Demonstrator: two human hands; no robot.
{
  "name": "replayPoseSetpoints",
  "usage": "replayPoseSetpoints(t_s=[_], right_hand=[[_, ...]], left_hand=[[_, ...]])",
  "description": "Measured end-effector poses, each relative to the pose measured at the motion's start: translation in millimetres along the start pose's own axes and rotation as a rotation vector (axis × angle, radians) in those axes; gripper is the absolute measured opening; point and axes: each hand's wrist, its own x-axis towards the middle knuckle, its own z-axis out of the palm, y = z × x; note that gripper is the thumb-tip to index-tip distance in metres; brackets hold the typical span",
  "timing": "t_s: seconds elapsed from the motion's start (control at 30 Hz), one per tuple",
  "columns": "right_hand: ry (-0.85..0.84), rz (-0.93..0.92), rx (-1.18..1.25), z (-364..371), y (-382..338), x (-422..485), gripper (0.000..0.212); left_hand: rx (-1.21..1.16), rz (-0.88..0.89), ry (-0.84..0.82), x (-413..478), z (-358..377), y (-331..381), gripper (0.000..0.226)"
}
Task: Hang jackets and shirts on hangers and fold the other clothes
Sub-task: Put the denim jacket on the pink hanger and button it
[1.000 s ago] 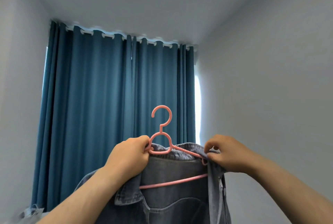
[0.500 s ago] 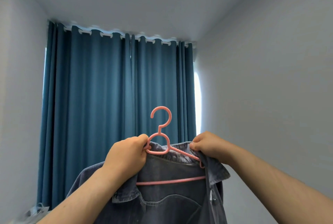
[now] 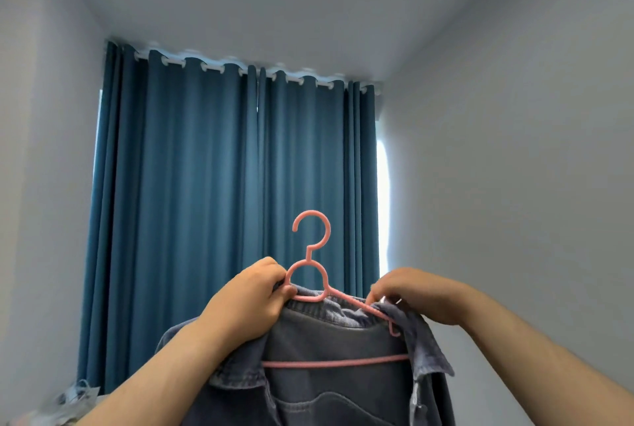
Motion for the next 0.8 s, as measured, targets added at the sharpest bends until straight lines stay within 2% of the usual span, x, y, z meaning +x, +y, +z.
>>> replayPoseSetpoints(t_s=[0.1,0.17,0.23,0.33,0.4,0.47,0.57,0.7,0.8], right_hand=[[0.048,-0.111,-0.392,1.6,3.5,-7.9,0.02],[0.042,-0.137,-0.394,-2.6,9.0,-13.8,0.013],[0.011,-0.142,-0.208,-8.7,14.7,-21.4,0.006],[0.048,-0.184,0.161,-16.5,22.2,-26.6,0.013],[0.162,-0.193,0.433,-16.7,22.9,-22.1,0.02],[0.33,-0.203,0.554,-13.6,19.8,-13.2,0.019],[0.532,-0.214,0.413,-10.5,13.7,-1.3,0.016],[0.694,-0.223,-0.085,-10.1,-0.3,3.3,0.019],[0.787,-0.262,-0.265,-0.7,-19.8,5.3,0.02]], left_hand=[[0.059,-0.009,0.033,2.8,0.9,7.2,0.036],[0.069,0.004,0.05,3.2,0.7,10.0,0.037],[0.059,0.034,0.061,2.7,-1.0,10.3,0.038],[-0.001,0.077,0.07,2.4,-5.0,9.0,0.036],[-0.057,0.079,0.065,2.5,-6.6,7.9,0.03],[-0.089,0.08,0.053,1.2,-7.1,7.5,0.022],[-0.082,0.093,0.028,-1.1,-8.8,8.0,0.026],[0.041,0.096,0.008,-5.2,-7.9,14.3,0.039],[0.12,0.075,-0.014,-4.4,-2.7,23.3,0.043]])
